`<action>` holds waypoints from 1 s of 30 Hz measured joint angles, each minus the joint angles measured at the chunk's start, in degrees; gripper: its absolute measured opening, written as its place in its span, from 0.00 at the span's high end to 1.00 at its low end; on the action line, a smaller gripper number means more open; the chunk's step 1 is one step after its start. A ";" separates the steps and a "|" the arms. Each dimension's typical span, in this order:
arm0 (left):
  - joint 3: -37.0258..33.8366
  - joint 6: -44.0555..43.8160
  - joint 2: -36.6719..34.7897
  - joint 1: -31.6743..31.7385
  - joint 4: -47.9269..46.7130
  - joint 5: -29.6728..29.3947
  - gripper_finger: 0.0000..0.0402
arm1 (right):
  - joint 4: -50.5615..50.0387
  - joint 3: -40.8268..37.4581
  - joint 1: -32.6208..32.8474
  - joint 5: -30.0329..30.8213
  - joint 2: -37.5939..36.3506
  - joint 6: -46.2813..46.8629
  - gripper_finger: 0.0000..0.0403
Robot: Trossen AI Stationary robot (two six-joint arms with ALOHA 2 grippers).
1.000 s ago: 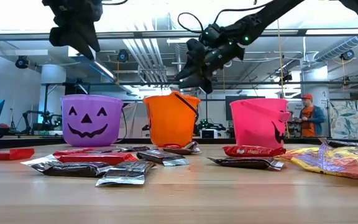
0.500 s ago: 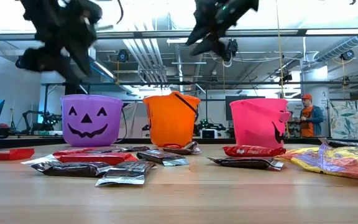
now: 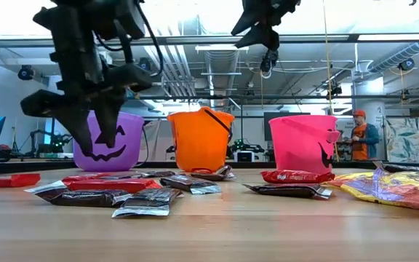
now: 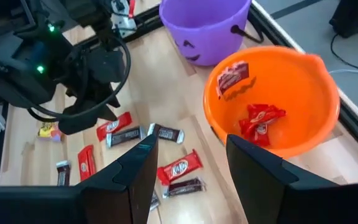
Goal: Sort candy by brand, put in halloween buckets
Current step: Put the red candy into the orange bucket
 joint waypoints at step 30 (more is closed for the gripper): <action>3.23 -3.14 13.06 -0.97 -1.14 0.28 0.53 | 2.64 -3.87 0.00 -0.39 -0.31 -3.87 0.55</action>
